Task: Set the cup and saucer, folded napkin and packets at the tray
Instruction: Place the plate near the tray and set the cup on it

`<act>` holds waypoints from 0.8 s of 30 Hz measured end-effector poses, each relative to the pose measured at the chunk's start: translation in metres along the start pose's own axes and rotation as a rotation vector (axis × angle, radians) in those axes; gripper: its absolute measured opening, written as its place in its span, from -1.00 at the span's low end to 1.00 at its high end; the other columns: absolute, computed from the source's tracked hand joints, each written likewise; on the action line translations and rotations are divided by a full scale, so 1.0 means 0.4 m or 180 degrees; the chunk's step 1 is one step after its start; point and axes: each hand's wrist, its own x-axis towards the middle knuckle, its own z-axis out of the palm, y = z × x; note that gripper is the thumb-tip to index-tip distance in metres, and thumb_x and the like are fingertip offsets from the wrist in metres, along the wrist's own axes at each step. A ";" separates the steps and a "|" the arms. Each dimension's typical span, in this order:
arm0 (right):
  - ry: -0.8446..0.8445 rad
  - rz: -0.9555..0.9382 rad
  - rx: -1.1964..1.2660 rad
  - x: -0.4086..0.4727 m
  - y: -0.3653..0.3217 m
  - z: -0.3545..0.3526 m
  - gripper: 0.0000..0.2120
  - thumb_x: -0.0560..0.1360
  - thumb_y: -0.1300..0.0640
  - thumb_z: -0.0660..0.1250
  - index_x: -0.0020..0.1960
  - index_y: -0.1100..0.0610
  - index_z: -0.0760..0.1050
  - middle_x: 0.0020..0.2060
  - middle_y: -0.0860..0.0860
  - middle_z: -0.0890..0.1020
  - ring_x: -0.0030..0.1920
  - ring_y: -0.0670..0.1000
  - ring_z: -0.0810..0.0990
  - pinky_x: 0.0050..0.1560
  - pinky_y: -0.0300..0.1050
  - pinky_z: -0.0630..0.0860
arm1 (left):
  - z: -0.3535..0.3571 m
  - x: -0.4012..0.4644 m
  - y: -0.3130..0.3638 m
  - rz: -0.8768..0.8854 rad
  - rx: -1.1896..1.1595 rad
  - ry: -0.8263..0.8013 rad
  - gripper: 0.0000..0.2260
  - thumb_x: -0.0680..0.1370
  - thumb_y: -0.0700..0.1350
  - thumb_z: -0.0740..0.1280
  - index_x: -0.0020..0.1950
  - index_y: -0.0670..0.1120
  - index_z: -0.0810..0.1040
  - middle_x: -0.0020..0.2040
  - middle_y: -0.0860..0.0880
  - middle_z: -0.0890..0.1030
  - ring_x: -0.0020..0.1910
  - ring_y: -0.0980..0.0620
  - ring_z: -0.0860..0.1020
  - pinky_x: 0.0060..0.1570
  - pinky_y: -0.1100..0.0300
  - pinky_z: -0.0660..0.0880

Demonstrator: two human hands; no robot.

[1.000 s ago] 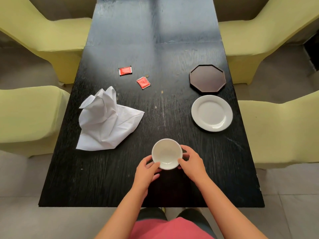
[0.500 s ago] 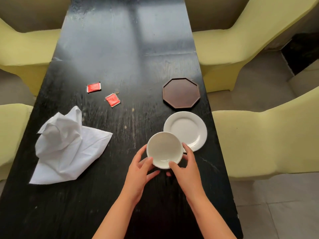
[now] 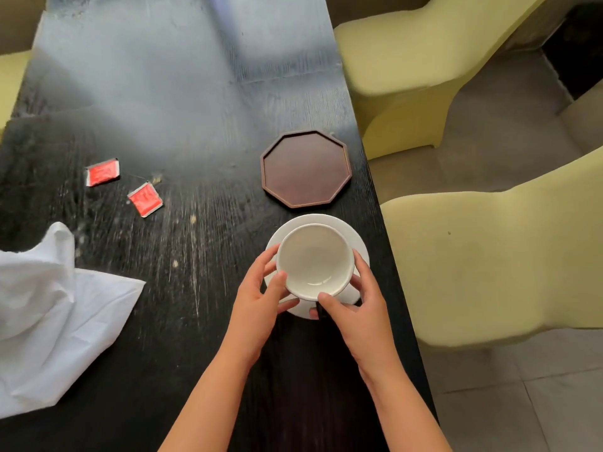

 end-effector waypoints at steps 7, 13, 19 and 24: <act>0.0088 -0.0010 -0.0151 0.020 0.017 0.002 -0.29 0.38 0.27 0.42 0.24 -0.39 0.24 0.24 -0.21 0.47 0.26 -0.20 0.43 0.16 -0.23 0.53 | 0.014 0.015 -0.010 -0.0094 0.0062 0.0045 -0.68 0.53 0.00 0.23 0.24 0.31 0.44 0.19 0.10 0.58 0.15 -0.01 0.59 -0.10 0.19 0.59; 0.0072 0.0083 -0.0201 0.028 0.020 -0.008 -0.28 0.39 0.29 0.41 0.37 -0.23 0.23 0.30 -0.14 0.44 0.32 -0.11 0.40 0.24 0.06 0.50 | 0.029 0.023 -0.011 -0.0023 0.0176 0.0068 -0.67 0.61 -0.10 0.19 0.24 0.31 0.43 0.23 0.07 0.55 0.19 -0.01 0.56 -0.06 0.16 0.59; -0.0036 0.0177 -0.0316 0.033 0.032 -0.011 -0.31 0.44 0.26 0.38 0.39 -0.23 0.18 0.31 -0.18 0.41 0.21 -0.36 0.40 0.15 -0.31 0.50 | 0.034 0.025 -0.015 -0.0047 0.0165 0.0074 -0.68 0.59 -0.07 0.19 0.23 0.33 0.43 0.24 0.09 0.54 0.20 0.02 0.55 -0.08 0.22 0.59; -0.0119 0.0232 -0.0561 0.035 0.034 -0.015 -0.28 0.45 0.18 0.38 0.37 -0.31 0.08 0.30 -0.17 0.41 0.25 -0.18 0.43 0.17 -0.28 0.45 | 0.029 0.025 -0.012 -0.0167 0.0311 0.0056 -0.66 0.60 -0.07 0.19 0.25 0.36 0.38 0.22 0.13 0.53 0.22 0.11 0.52 -0.09 0.21 0.59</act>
